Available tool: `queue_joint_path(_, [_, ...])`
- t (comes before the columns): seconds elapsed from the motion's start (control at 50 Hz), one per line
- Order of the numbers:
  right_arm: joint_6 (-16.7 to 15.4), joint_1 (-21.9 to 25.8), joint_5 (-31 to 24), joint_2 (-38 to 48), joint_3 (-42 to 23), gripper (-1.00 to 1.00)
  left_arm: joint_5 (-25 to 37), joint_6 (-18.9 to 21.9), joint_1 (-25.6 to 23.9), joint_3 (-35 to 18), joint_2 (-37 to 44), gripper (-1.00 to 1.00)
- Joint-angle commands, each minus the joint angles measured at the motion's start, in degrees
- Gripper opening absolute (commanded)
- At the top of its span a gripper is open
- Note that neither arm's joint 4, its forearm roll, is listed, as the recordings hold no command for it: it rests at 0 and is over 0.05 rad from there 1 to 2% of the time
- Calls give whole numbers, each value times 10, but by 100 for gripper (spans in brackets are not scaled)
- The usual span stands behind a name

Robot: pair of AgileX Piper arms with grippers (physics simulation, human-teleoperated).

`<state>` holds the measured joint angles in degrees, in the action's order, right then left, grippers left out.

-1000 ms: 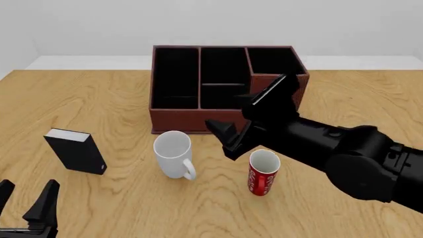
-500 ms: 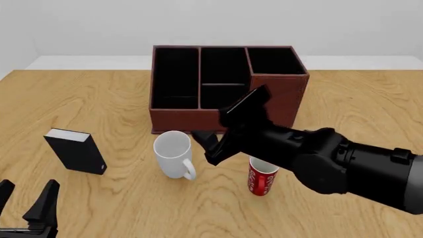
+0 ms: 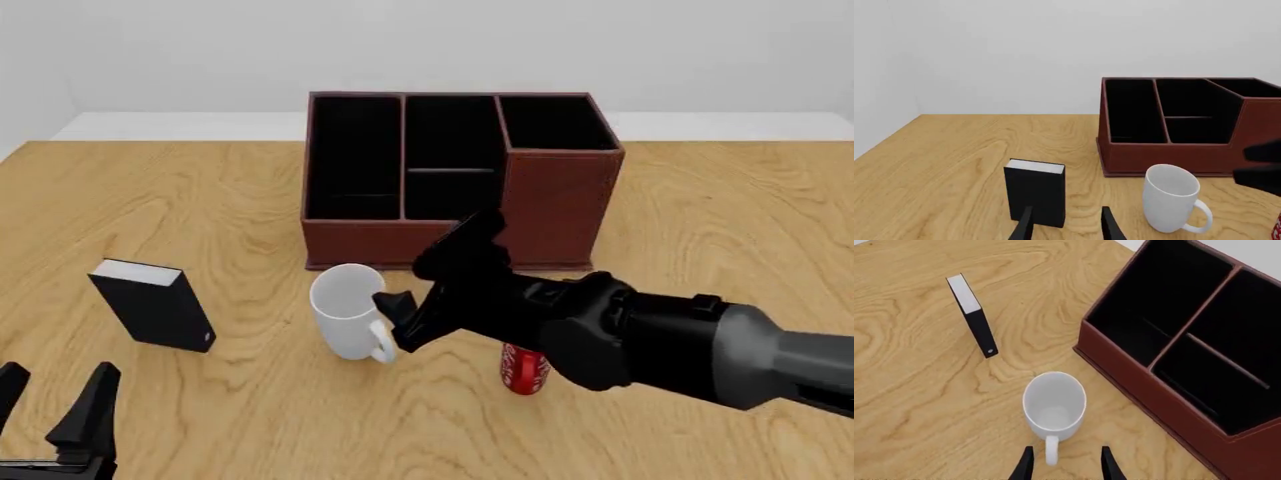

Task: Pick up the white mug and place it to the right of the caddy.

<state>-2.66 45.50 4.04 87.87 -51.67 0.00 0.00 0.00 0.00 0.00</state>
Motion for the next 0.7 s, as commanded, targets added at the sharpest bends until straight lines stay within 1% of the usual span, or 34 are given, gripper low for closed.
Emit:
queue_joint_path(0.02, [4,5,-6,27,-10,100,0,0,0,0,0,100])
queue_joint_path(0.14, [12,11,-9,46,-21,100,0,0,0,0,0,100])
queue_joint_path(0.5, [16,21,-16,92,-54,100,0,0,0,0,0,100])
queue_joint_path(0.7, [26,17,5,111,-43,100,0,0,0,0,0,100])
